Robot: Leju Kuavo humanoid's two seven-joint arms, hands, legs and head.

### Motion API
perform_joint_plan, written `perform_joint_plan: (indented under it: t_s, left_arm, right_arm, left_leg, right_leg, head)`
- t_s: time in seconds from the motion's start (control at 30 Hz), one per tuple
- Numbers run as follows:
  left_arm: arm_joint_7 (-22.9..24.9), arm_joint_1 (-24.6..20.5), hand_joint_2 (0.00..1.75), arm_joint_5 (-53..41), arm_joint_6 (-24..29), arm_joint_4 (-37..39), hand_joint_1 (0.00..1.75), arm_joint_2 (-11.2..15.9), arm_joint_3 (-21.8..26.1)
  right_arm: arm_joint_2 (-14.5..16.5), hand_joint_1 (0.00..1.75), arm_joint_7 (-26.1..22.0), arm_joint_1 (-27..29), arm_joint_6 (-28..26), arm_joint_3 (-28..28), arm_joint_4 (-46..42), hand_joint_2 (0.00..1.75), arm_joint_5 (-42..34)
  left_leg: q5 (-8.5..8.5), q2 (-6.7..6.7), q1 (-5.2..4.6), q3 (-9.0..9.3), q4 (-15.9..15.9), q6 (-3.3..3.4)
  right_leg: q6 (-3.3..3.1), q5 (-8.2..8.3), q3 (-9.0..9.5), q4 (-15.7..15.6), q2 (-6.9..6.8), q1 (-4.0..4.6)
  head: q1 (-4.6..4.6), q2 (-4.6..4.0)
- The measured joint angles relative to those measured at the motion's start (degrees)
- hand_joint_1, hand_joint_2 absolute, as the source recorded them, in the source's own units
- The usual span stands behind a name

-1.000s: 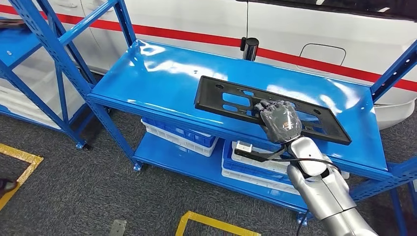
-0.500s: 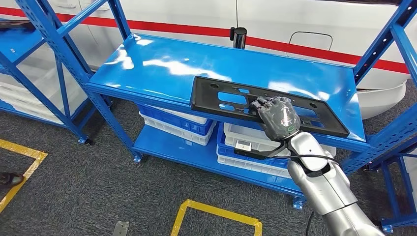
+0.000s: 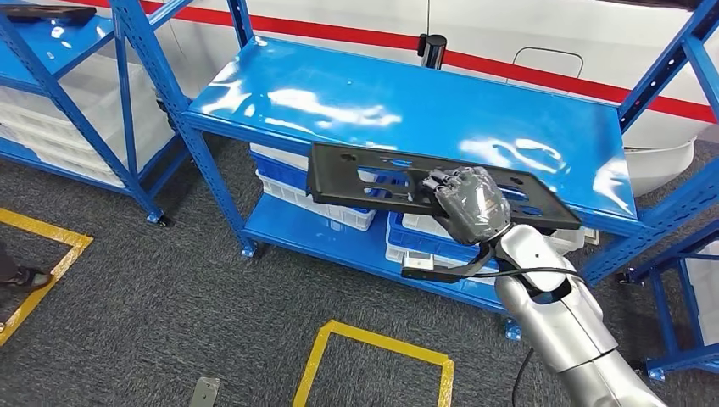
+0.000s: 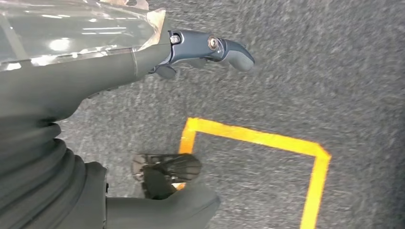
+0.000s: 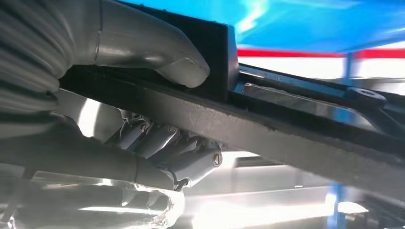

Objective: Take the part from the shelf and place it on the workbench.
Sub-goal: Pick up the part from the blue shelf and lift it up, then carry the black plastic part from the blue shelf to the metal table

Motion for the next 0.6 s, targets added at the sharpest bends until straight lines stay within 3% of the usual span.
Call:
perform_joint_plan:
  t_s: [0.03, 0.1, 0.17, 0.2, 0.23, 0.3, 0.33, 0.4, 0.43, 0.47, 0.5, 0.53, 0.6]
  left_arm:
    - [0.0, 0.0, 1.75, 0.0, -0.1, 0.0, 0.0, 0.0, 0.0]
    - [0.1, 0.0, 1.75, -0.1, -0.1, 0.0, 0.0, 0.0, 0.0]
    - [0.2, 0.0, 1.75, -0.2, 0.0, 0.0, 0.0, 0.0, 0.0]
    - [0.2, 0.0, 1.75, -0.3, 0.1, 0.0, 0.0, 0.0, 0.0]
    - [0.2, 0.0, 1.75, -0.4, 0.1, 0.0, 0.0, 0.0, 0.0]
    - [0.2, 0.1, 1.75, -0.5, 0.3, 0.0, 0.0, 0.0, 0.0]
    - [0.2, 0.2, 1.75, -0.5, 0.4, 0.0, 0.0, 0.0, 0.0]
    - [0.0, 0.3, 1.75, -0.5, 0.5, 0.0, 0.0, 0.0, 0.0]
    - [-0.1, 0.3, 1.75, -0.5, 0.5, 0.0, 0.0, 0.0, 0.0]
    - [-0.2, 0.3, 1.75, -0.5, 0.5, 0.0, 0.0, 0.0, 0.0]
    - [-0.3, 0.2, 1.75, -0.5, 0.5, 0.0, 0.0, 0.0, 0.0]
    - [-0.4, 0.2, 1.75, -0.5, 0.5, 0.0, 0.0, 0.0, 0.0]
    - [-0.4, 0.2, 1.75, -0.5, 0.5, 0.0, 0.0, 0.0, 0.0]
  right_arm:
    - [0.0, 1.62, -1.0, 0.1, 0.4, 0.4, -0.4, 1.75, -1.0]
    - [0.0, 1.62, -1.9, 0.1, 0.8, 1.1, -1.3, 1.75, -1.7]
    - [0.0, 1.62, -2.0, -0.1, 0.8, 1.6, -2.3, 1.75, -1.9]
    - [0.0, 1.62, -1.9, -0.3, 0.9, 1.8, -2.6, 1.75, -1.9]
    - [0.0, 1.62, -1.9, -0.4, 0.9, 1.9, -2.8, 1.75, -1.9]
    - [0.0, 1.62, -1.7, -0.6, 0.9, 2.3, -2.9, 1.75, -1.9]
    - [0.0, 1.62, -1.7, -0.6, 0.9, 2.4, -2.9, 1.75, -1.9]
    - [0.0, 1.62, -1.6, -0.8, 0.8, 2.6, -2.9, 1.75, -1.8]
    - [-0.1, 1.62, -1.5, -0.8, 0.8, 2.7, -2.9, 1.75, -1.8]
    - [-0.1, 1.62, -1.5, -0.8, 0.8, 2.8, -2.9, 1.75, -1.7]
    - [-0.2, 1.62, -1.4, -0.8, 0.8, 2.8, -2.9, 1.75, -1.7]
    - [-0.3, 1.62, -1.4, -0.8, 0.8, 2.9, -2.9, 1.75, -1.7]
    - [-0.5, 1.62, -1.3, -0.8, 0.8, 2.8, -2.9, 1.75, -1.8]
  left_leg:
    - [0.76, 0.02, -0.11, -0.99, 0.0, -0.05]
    - [2.19, 0.01, -0.3, -2.71, 0.2, -0.26]
    - [3.41, -0.06, -0.56, -3.9, 0.5, -0.69]
    - [4.0, -0.06, -0.61, -4.21, 0.6, -0.95]
    - [4.61, -0.06, -0.62, -4.4, 0.5, -1.26]
    - [4.86, -0.19, -0.42, -4.83, 0.4, -1.98]
    - [3.38, -0.28, -0.25, -5.38, 1.3, -2.43]
    - [-2.65, -0.4, 0.26, -7.3, 6.8, -3.43]
    - [-5.64, -0.4, 0.54, -8.32, 10.9, -3.93]
    - [-7.37, -0.39, 0.84, -9.02, 14.9, -4.37]
    - [-7.63, -0.38, 1.14, -9.05, 17.6, -4.72]
    - [-6.64, -0.36, 1.46, -8.04, 18.3, -5.0]
    - [-4.16, -0.36, 2.03, -2.82, 13.7, -5.37]
  right_leg:
    - [0.54, 0.72, 1.23, 0.2, 0.0, 0.03]
    - [1.1, 2.7, 6.71, -5.2, -0.01, 0.15]
    - [0.53, 2.07, 12.96, -13.9, 0.01, 0.61]
    - [0.11, 1.37, 14.6, -16.7, 0.06, 0.84]
    - [-0.27, 0.99, 15.14, -18.2, 0.1, 1.12]
    - [-1.15, 1.87, 14.3, -18.4, 0.05, 0.65]
    - [-1.75, 2.59, 13.89, -18.4, -0.06, 0.35]
    - [-2.53, 4.29, 12.52, -18.5, -0.23, -0.06]
    - [-2.67, 5.1, 11.66, -18.4, -0.25, -0.08]
    - [-2.55, 5.86, 10.71, -18.3, -0.25, -0.09]
    - [-2.37, 6.56, 9.77, -18.2, -0.25, -0.12]
    - [-2.12, 7.19, 8.85, -18.1, -0.25, -0.18]
    - [-1.48, 8.29, 7.28, -17.7, -0.23, -0.37]
  head:
    - [0.04, 0.0]
    - [0.03, 0.0]
    - [-0.04, -0.01]
    - [-0.1, -0.01]
    - [-0.17, -0.01]
    - [-0.21, 0.0]
    - [-0.28, 0.0]
    - [-0.46, 0.0]
    - [-0.55, 0.0]
    - [-0.56, 0.0]
    - [-0.56, 0.0]
    - [-0.56, 0.0]
    - [-0.58, 0.0]
